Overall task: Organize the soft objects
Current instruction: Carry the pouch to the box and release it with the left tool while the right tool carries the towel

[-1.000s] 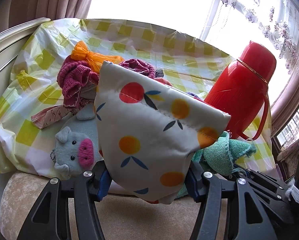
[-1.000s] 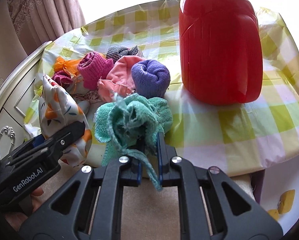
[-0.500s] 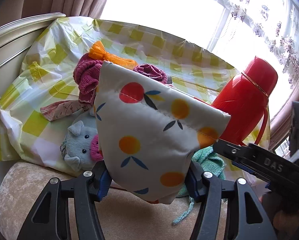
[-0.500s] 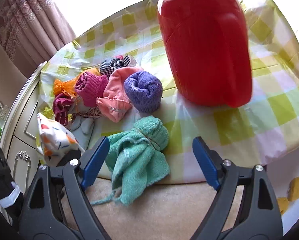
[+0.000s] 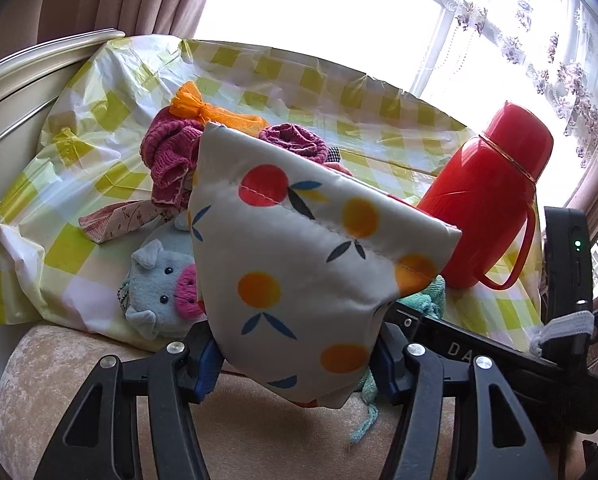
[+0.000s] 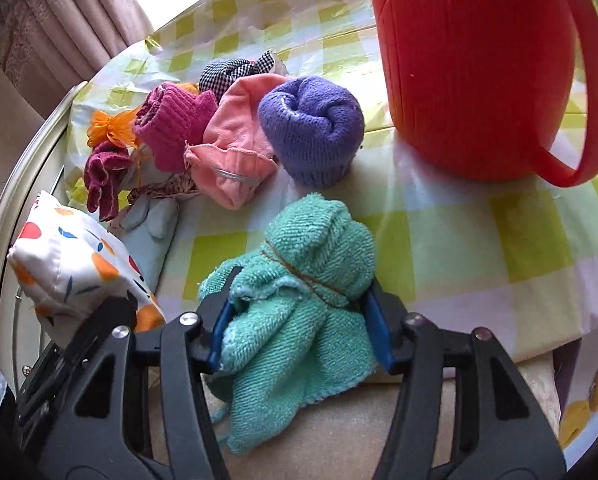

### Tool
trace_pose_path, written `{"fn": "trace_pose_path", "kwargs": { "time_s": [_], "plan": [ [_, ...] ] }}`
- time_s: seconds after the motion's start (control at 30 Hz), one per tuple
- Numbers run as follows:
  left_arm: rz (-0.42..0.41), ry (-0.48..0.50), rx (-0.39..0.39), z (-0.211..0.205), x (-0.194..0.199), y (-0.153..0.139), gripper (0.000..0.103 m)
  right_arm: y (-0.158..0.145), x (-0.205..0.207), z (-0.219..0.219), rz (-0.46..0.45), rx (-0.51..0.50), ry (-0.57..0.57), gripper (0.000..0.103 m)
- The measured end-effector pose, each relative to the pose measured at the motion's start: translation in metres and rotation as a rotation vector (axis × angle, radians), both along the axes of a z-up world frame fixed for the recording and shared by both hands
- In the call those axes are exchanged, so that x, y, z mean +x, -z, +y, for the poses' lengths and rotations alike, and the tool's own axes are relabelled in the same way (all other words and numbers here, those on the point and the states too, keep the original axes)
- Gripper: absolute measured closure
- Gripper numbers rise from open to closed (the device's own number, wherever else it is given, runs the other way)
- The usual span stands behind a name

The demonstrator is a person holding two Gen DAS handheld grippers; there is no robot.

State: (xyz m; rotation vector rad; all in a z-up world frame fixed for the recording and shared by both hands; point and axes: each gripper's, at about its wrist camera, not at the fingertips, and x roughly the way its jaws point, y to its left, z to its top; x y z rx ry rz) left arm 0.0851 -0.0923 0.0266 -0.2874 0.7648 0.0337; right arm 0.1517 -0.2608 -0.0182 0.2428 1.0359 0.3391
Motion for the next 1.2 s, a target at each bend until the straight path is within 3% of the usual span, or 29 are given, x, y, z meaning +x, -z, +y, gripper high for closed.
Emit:
{"fn": "trace_pose_path", "kwargs": {
  "time_s": [0.3,0.53,0.83,1.2],
  "plan": [
    [-0.007,0.106,0.027,-0.041,-0.003,-0.006,0.042,-0.025,-0.042,-0.046,-0.097,0.031,0.111,0.044],
    [-0.017,0.239,0.052,-0.099,-0.008,-0.009,0.042,-0.031,-0.065,-0.107,-0.092,0.076,0.221,0.044],
    [-0.030,0.410,0.081,-0.173,-0.017,-0.010,0.042,-0.027,-0.091,-0.194,-0.068,0.037,0.414,0.044],
    [-0.061,0.622,0.181,-0.252,-0.033,-0.013,0.041,-0.028,-0.114,-0.278,-0.074,0.008,0.629,0.043]
  ]
}}
